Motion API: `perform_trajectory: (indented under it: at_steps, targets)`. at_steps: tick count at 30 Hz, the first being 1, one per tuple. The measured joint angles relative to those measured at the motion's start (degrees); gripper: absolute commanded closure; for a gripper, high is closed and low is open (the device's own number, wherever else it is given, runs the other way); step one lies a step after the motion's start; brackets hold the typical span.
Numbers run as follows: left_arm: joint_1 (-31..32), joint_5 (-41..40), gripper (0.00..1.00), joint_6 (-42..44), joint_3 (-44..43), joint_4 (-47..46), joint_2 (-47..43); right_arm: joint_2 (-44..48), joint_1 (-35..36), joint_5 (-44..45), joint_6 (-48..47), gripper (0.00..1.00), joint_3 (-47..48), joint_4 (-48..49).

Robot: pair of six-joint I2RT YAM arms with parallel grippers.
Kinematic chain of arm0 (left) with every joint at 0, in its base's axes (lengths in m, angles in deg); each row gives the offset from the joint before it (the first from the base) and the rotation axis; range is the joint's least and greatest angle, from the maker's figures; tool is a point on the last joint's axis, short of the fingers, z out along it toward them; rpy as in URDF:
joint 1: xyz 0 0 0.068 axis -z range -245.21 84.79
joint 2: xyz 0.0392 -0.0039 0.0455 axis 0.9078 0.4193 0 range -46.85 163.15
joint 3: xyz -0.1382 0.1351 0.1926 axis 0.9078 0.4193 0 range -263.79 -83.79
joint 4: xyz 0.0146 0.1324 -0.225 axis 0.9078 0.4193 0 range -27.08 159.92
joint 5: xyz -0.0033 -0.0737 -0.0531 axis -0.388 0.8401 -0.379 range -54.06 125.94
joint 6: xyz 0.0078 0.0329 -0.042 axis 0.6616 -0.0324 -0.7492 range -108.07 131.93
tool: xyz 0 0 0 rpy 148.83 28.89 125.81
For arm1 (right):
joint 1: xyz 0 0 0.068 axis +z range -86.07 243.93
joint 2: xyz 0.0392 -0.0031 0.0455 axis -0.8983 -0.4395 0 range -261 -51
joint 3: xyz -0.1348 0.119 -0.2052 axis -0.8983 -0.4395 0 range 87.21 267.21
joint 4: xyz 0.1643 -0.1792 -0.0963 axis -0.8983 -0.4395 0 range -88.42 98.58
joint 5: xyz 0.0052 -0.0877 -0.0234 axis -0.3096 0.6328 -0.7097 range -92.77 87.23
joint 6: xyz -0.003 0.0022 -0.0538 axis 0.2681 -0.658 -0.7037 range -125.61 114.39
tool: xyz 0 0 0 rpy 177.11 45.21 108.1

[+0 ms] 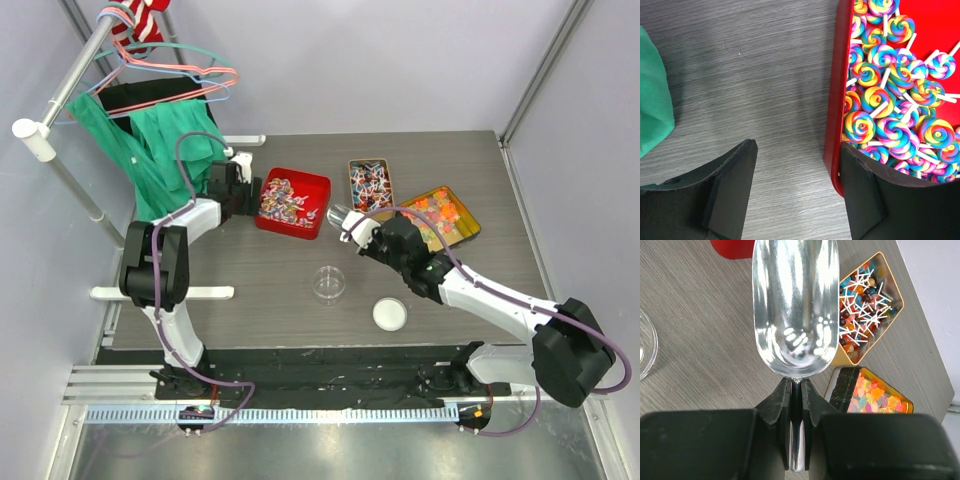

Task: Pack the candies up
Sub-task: Pick up the storage box at the center of the board.

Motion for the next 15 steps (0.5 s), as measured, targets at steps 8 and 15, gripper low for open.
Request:
perform_trajectory:
  at_steps: [8, 15]
  targets:
    - [-0.11, 2.16, 0.45, 1.53, -0.52, 0.28, 0.79, -0.83, 0.0, 0.0, -0.11, 0.99, -0.02, -0.02]
    - [-0.11, 5.66, 0.59, 1.95, -4.83, 3.02, 5.18, -0.83, 0.0, 0.0, -0.24, 0.99, -0.22, -0.04]
